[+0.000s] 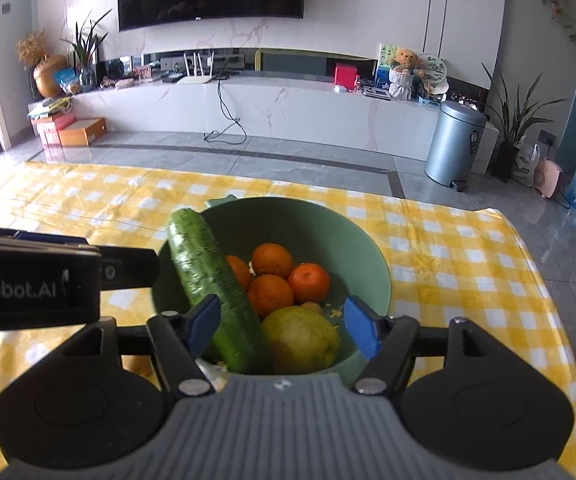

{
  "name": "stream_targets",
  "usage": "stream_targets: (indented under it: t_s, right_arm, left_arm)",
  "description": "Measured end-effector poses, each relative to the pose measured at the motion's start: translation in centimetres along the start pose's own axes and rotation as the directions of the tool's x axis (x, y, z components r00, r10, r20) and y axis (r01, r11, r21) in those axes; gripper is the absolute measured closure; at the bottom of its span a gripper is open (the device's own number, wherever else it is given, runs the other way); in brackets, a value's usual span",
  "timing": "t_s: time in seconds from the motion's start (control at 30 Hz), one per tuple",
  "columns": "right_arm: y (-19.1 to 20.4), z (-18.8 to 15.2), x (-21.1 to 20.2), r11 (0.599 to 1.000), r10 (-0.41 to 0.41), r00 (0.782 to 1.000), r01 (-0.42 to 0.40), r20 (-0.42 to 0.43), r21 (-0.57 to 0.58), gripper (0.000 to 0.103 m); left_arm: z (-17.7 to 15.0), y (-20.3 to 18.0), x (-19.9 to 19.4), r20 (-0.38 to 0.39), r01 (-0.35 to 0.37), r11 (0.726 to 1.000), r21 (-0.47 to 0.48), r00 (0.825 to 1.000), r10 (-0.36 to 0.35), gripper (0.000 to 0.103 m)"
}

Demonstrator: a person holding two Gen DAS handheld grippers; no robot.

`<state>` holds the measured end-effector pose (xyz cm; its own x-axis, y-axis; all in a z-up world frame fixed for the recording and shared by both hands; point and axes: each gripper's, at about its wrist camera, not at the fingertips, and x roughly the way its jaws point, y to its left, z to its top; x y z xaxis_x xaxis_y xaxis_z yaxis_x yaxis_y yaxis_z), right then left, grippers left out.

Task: Organize fruits
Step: 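Lower the cucumber and kiwi into the colander and open both tools, then withdraw both tools from the colander toward the remaining kiwis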

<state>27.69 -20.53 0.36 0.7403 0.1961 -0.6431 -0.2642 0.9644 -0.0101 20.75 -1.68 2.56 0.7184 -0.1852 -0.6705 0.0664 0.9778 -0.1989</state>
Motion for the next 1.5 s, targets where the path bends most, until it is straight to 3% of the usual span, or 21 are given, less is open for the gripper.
stream_targets:
  t_s: [0.4,0.9,1.1,1.2,1.5]
  right_arm:
    - [2.2,-5.1,-4.0,0.989,0.042,0.999,-0.047,0.034,0.140,0.033]
    - [5.3,-9.9,-2.6,0.988,0.093,0.994,-0.086,-0.051,0.128,0.035]
    - [6.6,-10.2,-1.9,0.995,0.092,0.993,-0.088,-0.074,0.057,0.041]
    - [6.9,-10.3,-1.4,0.995,0.097,0.991,-0.093,-0.095,0.042,0.052]
    - [5.6,-10.1,0.2,0.978,0.172,0.975,-0.151,-0.144,0.142,0.067]
  left_arm:
    - [-3.7,3.3,-3.1,-0.080,0.043,0.999,-0.004,0.996,-0.043,0.032]
    - [-8.5,7.1,-2.6,-0.115,0.136,0.990,0.023,0.985,-0.132,0.032]
    - [-10.0,7.9,-1.5,-0.150,0.122,0.992,0.033,0.982,-0.116,0.032]
    - [-10.5,7.8,-1.2,-0.164,0.135,0.989,0.057,0.979,-0.124,0.032]
    - [-11.7,7.1,-0.2,-0.213,0.159,0.980,0.117,0.968,-0.131,0.041]
